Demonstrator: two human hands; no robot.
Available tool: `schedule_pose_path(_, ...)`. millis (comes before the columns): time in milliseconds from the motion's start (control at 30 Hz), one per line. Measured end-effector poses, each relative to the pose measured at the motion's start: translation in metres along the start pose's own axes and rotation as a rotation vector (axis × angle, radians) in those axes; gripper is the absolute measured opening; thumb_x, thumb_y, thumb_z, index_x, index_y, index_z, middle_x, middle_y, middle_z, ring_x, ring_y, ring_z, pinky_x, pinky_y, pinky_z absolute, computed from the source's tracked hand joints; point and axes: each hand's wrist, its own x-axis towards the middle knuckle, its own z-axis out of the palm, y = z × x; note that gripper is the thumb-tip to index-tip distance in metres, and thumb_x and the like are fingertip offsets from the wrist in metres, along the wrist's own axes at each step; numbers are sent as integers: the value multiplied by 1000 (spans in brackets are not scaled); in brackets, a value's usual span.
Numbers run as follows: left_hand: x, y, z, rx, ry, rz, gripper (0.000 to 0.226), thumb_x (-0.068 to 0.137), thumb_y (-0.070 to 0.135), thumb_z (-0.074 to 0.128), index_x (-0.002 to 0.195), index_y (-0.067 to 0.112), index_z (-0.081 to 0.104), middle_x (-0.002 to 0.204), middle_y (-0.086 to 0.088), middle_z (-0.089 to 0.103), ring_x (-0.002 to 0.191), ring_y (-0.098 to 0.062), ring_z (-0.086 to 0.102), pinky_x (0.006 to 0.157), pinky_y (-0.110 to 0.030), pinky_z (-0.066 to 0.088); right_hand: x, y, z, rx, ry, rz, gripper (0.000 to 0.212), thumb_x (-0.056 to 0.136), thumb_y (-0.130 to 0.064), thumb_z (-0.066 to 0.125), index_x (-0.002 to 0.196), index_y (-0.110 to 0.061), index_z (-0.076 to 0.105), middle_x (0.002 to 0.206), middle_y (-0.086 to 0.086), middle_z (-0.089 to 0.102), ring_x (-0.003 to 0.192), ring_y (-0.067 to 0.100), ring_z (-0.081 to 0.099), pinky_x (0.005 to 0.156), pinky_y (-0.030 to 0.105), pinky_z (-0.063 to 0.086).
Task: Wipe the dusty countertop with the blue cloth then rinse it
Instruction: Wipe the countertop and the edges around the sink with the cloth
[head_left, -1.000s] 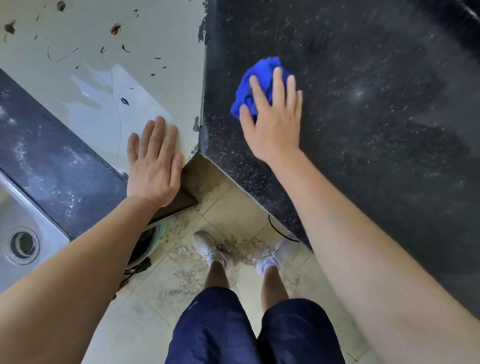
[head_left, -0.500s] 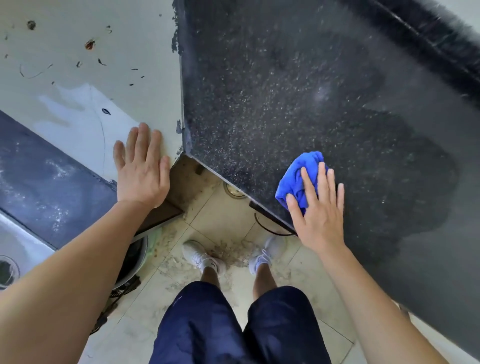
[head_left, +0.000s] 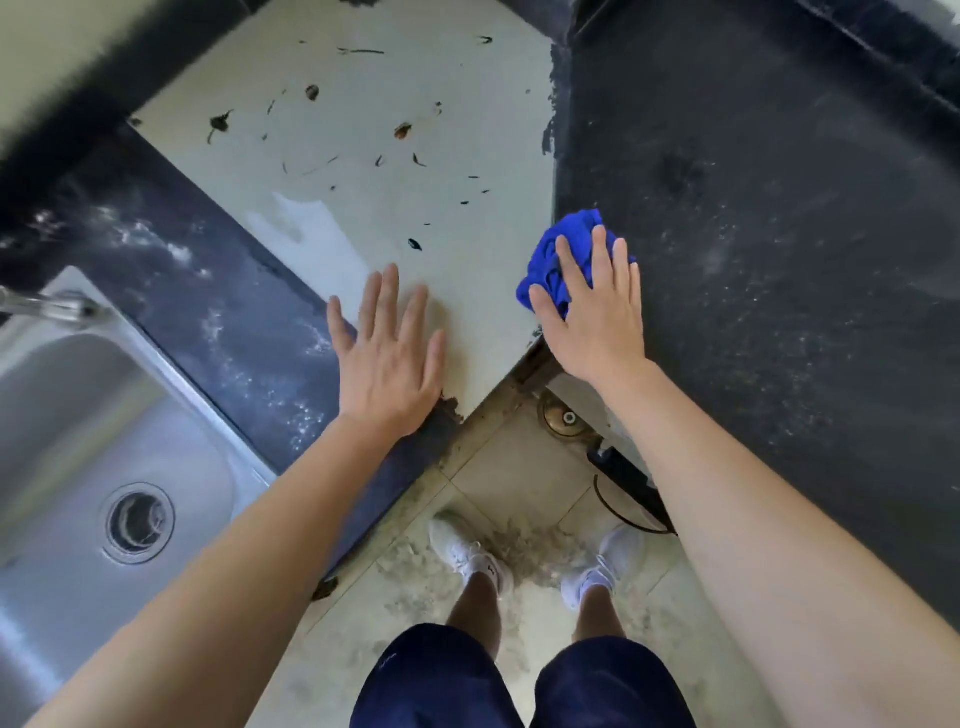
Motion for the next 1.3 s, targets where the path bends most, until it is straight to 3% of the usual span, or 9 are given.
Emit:
schedule_pose_path(100,-4,-57,-6,14,6,-116,63,101,49,17,155,16,23,165,-12,4,153,-26,-1,119,-57,-6,3,-53,11,30,22,-53,69,100,-62,23,159,-27,11,166,11,-5,152,34,-8,124,48,-3)
schedule_pose_path(233,6,-107,-13,49,2,-195,66,102,52,18,156,15,17,166,-12,0,153,-25,-6,119,-59,-6,-9,-109,23,-28,-36,-274,68,99,-63,24,158,-31,16,166,12,2,153,32,-3,124,47,-2)
schedule_pose_path(367,37,-116,-14,6,22,-190,67,102,54,19,156,16,13,165,-13,-1,152,-26,-8,119,-59,-6,-12,-85,14,-72,-94,-398,66,100,-63,23,158,-34,13,167,3,-1,154,24,-4,124,42,-6)
schedule_pose_path(567,58,-112,0,-99,7,-175,69,101,53,15,157,15,7,165,-12,-4,152,-25,-10,119,-58,-7,22,2,-18,-134,-67,-38,67,99,-66,10,158,-35,2,167,-1,-10,153,19,-9,124,43,-2)
schedule_pose_path(733,60,-112,1,-154,43,-198,65,102,48,18,157,14,9,165,-12,0,152,-24,-6,120,-56,-5,84,-31,-24,18,-42,77,67,101,-61,22,159,-30,6,167,4,-11,153,27,-11,124,44,-1)
schedule_pose_path(967,60,-115,2,-170,72,-180,60,103,38,17,157,12,11,166,-10,4,153,-22,-2,121,-52,-5,53,-128,4,-60,-88,-244,68,100,-62,29,158,-32,12,166,11,-5,153,32,-6,123,46,-4)
schedule_pose_path(1100,60,-117,4,-155,85,-189,59,103,34,20,157,10,12,166,-10,5,153,-21,-1,122,-52,-4,6,-122,8,-127,-153,-456,67,100,-64,24,158,-35,9,167,6,-6,153,26,-9,124,45,-5)
schedule_pose_path(1167,60,-118,5,-162,83,-190,60,103,34,19,157,9,13,166,-10,5,153,-21,-1,122,-52,-5,4,-86,-1,-148,-167,-440,69,98,-68,21,158,-36,8,167,2,-8,153,21,-11,124,47,-2)
schedule_pose_path(1300,60,-117,5,-137,65,-201,61,101,35,16,157,10,14,165,-10,5,153,-22,-2,121,-53,-4,46,-17,-31,-187,-154,-144,77,93,-75,17,158,-36,1,166,0,-16,153,19,-13,124,44,-4)
